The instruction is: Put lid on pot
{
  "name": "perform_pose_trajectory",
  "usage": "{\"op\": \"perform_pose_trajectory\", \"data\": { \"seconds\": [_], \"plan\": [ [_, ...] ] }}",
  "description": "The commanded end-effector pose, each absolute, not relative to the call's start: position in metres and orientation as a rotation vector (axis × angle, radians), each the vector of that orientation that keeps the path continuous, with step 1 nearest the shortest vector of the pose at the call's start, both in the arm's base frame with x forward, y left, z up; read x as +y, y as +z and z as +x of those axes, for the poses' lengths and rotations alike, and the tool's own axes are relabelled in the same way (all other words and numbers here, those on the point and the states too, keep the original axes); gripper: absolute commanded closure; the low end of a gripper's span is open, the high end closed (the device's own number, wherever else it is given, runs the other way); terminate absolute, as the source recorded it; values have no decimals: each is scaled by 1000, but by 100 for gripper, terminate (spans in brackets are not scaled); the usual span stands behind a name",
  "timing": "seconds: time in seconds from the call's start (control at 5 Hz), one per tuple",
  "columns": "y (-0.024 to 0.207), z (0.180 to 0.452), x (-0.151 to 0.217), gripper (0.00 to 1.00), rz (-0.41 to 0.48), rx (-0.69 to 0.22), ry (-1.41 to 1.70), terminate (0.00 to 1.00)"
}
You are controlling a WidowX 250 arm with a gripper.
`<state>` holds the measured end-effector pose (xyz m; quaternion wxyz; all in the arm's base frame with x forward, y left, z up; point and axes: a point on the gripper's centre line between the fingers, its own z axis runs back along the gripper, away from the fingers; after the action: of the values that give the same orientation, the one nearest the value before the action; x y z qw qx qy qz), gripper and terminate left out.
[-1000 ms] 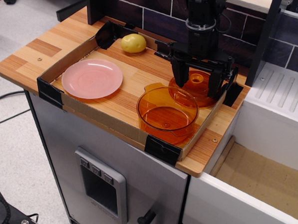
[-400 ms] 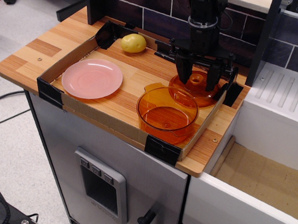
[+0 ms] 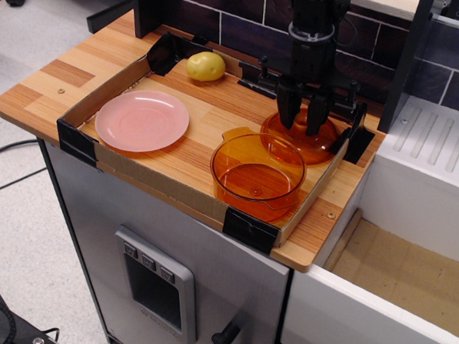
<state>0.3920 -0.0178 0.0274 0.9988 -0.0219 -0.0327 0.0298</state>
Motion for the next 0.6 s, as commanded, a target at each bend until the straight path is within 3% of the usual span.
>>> {"op": "perform_pose_trajectory", "data": {
  "seconds": [0.0,0.4],
  "plan": [
    [70,410,-21,100,-63,-140,88,0],
    [101,400,-22,100,-127,-123,68,0]
  ]
}}
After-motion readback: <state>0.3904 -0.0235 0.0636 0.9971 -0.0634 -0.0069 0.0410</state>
